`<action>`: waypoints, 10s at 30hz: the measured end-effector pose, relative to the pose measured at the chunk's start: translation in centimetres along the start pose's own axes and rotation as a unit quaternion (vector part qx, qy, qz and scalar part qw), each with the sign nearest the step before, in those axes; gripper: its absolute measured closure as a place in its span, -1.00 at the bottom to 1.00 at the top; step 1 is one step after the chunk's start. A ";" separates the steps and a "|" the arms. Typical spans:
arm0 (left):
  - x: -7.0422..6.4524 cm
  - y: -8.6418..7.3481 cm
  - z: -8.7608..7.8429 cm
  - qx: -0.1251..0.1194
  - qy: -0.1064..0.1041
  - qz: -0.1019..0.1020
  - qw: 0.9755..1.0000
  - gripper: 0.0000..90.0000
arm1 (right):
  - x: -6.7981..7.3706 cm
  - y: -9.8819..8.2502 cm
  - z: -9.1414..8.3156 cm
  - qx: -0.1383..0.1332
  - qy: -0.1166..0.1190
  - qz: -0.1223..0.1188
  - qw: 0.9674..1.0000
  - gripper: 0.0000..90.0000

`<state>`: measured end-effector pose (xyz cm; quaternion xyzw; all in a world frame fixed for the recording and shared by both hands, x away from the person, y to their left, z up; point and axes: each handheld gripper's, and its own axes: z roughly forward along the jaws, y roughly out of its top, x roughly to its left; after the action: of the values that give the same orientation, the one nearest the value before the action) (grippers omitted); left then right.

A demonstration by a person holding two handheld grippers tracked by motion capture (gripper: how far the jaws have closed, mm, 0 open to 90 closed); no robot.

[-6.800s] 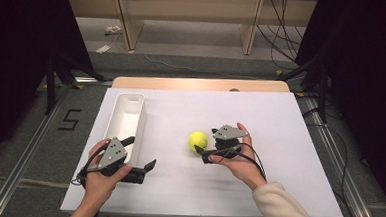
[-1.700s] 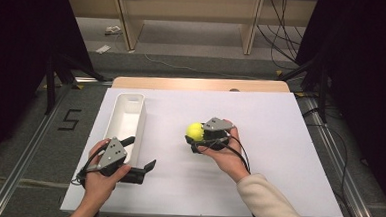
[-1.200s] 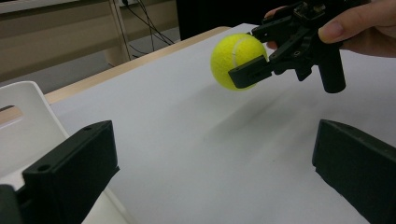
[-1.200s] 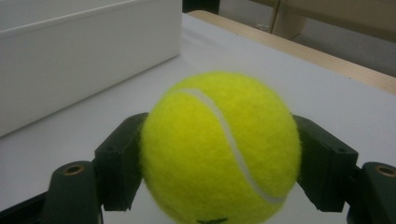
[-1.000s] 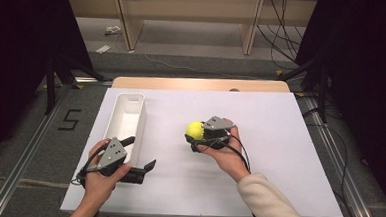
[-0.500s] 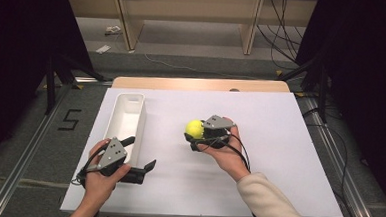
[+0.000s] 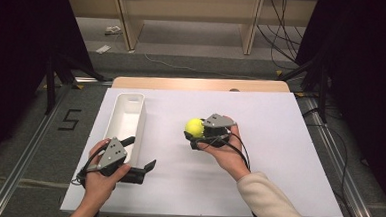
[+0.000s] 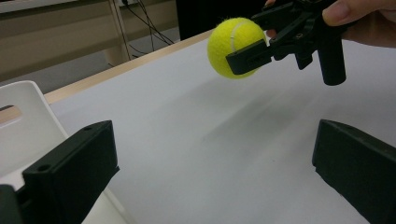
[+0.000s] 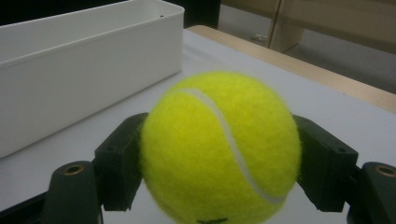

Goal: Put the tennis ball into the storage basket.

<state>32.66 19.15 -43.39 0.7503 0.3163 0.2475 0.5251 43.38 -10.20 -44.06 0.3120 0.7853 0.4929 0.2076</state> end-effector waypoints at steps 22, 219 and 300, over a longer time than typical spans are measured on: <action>0.0 0.0 0.0 0.000 -0.001 0.001 1.000 -1.00 | 0.7 0.9 0.6 -0.007 0.006 -0.002 1.000 -0.40; 0.1 0.0 0.0 -0.004 0.004 0.015 1.000 -1.00 | 5.7 7.5 6.1 -0.027 0.045 -0.021 0.998 -0.40; -0.1 0.0 -0.1 0.001 0.000 0.004 1.000 -1.00 | 8.0 9.5 8.5 -0.021 0.068 -0.032 0.997 -0.40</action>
<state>32.54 19.13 -43.41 0.7524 0.3133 0.2491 0.5231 45.71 3.94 -39.25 0.2485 0.7965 0.5224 0.1757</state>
